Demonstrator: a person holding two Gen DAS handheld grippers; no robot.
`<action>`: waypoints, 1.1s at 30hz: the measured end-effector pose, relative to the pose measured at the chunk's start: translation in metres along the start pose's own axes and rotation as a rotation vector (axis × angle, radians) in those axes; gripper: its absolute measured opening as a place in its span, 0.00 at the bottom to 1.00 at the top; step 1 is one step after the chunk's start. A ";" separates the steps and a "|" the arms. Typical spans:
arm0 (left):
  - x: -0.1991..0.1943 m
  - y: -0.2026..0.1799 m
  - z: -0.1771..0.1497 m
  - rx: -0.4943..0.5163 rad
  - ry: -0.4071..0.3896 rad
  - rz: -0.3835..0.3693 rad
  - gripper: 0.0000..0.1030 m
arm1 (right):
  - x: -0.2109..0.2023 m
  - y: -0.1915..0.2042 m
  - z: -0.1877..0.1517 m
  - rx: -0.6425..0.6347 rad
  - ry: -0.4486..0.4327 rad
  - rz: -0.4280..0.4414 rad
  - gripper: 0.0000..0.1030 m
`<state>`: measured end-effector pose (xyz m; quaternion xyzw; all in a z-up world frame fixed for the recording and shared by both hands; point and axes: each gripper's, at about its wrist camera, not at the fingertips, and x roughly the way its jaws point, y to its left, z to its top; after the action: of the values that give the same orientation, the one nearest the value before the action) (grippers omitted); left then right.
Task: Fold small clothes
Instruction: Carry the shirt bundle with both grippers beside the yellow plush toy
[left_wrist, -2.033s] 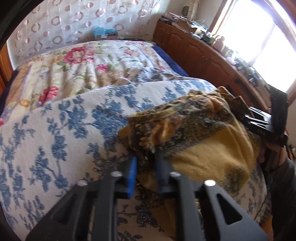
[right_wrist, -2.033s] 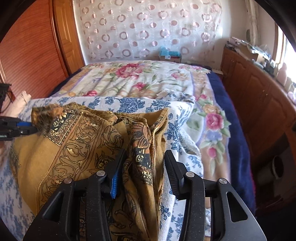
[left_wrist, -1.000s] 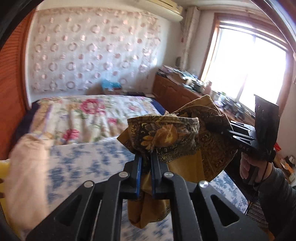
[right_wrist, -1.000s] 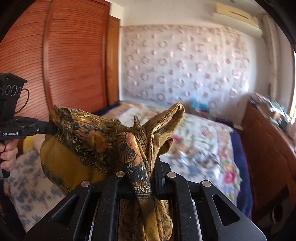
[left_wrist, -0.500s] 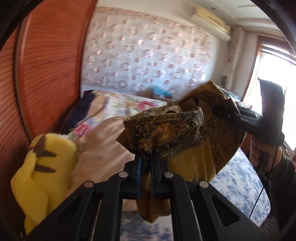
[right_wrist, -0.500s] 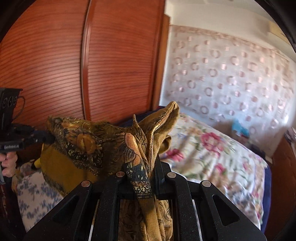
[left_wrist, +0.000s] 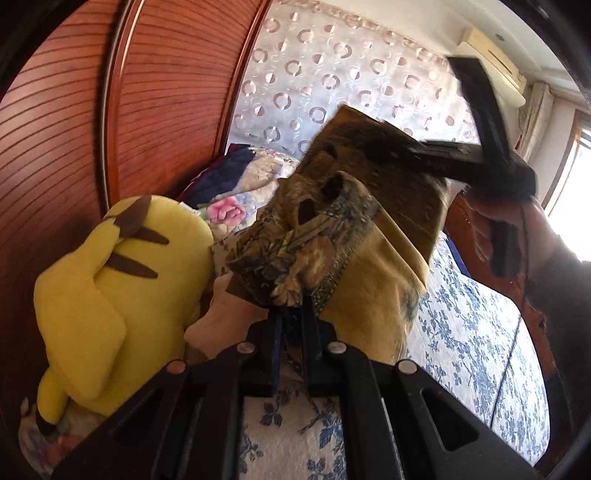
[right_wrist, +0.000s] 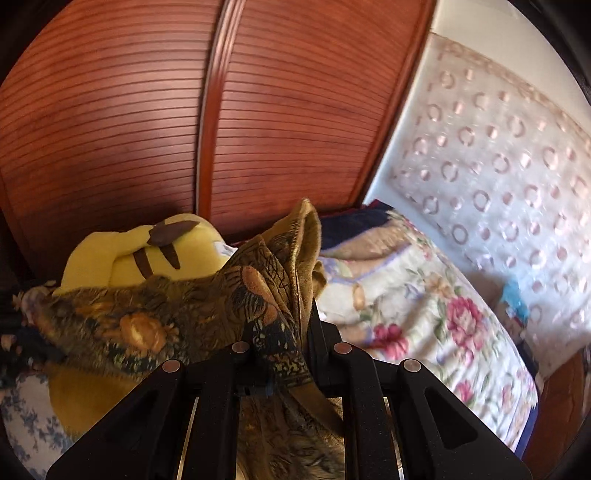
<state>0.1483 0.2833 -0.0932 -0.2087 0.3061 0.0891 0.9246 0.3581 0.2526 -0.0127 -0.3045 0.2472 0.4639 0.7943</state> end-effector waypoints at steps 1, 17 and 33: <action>-0.001 0.000 -0.001 0.000 -0.002 0.007 0.05 | 0.006 0.002 0.005 -0.007 -0.001 0.002 0.10; -0.026 0.000 -0.018 -0.003 -0.039 0.048 0.05 | 0.013 -0.020 0.000 0.199 -0.084 -0.069 0.46; -0.055 -0.031 0.006 0.158 -0.080 0.100 0.06 | 0.045 -0.019 -0.089 0.367 -0.020 0.048 0.51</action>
<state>0.1162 0.2559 -0.0453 -0.1161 0.2850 0.1189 0.9440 0.3855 0.2086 -0.0999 -0.1441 0.3269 0.4330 0.8276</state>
